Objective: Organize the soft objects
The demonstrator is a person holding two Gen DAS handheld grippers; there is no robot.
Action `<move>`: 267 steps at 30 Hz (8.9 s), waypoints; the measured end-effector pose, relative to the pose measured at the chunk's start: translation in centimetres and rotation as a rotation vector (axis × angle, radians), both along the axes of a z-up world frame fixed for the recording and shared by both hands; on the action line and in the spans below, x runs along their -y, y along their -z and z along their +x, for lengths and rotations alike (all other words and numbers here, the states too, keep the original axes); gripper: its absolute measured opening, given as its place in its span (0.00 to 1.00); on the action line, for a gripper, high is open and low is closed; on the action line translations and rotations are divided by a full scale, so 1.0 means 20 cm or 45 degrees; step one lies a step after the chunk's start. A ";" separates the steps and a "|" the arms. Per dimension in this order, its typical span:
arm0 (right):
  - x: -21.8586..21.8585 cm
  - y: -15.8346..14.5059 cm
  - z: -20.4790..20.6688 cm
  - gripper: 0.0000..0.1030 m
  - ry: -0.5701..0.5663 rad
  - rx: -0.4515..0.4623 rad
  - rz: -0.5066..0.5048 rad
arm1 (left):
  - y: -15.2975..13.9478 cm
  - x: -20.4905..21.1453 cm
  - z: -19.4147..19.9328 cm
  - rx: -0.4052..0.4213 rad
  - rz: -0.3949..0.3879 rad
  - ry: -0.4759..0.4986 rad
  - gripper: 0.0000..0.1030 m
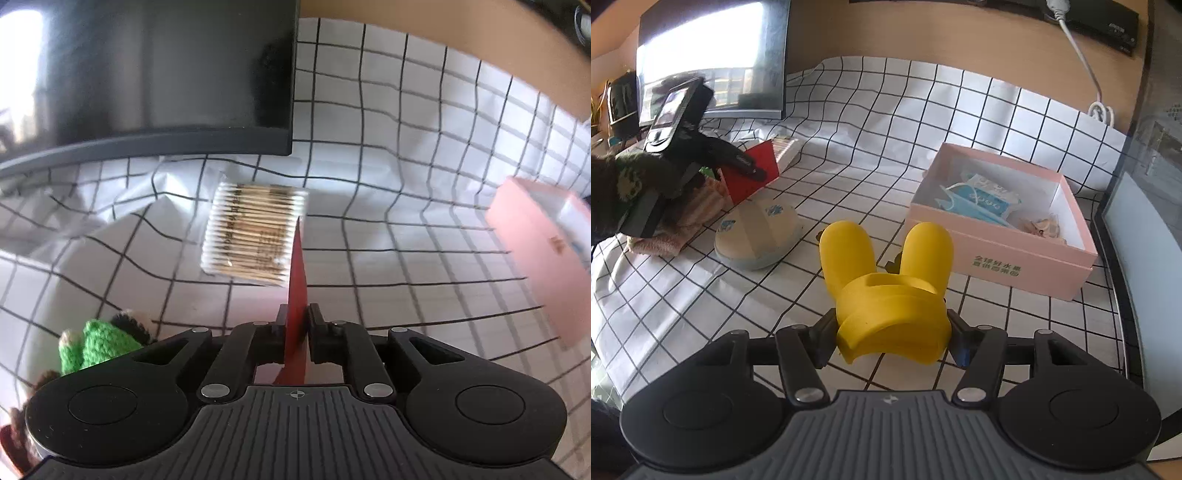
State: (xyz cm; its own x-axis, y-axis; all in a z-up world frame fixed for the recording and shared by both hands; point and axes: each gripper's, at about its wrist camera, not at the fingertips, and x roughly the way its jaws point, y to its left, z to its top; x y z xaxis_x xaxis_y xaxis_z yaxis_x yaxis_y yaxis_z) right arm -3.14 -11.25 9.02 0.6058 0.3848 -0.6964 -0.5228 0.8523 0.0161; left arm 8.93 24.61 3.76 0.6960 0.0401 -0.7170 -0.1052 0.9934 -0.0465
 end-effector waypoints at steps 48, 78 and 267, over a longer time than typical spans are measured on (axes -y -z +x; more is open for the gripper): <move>0.51 -0.10 -0.03 0.57 0.243 0.138 0.037 | -0.51 1.22 0.13 0.333 -0.437 0.687 0.16; 0.21 0.14 1.18 0.63 0.507 -0.180 -0.009 | -0.06 0.57 -0.65 0.041 -0.601 0.121 0.16; -0.29 -0.15 0.47 0.76 -0.085 -0.071 0.111 | -0.38 0.25 -1.13 0.330 -0.366 0.355 0.19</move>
State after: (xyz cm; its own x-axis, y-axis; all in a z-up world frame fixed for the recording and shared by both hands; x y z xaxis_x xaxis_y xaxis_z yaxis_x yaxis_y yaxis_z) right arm 6.21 -5.49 11.92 0.5381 0.4835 -0.6905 -0.5748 0.8096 0.1189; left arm -13.66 19.60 11.37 0.8095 -0.3482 -0.4727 0.2148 0.9250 -0.3134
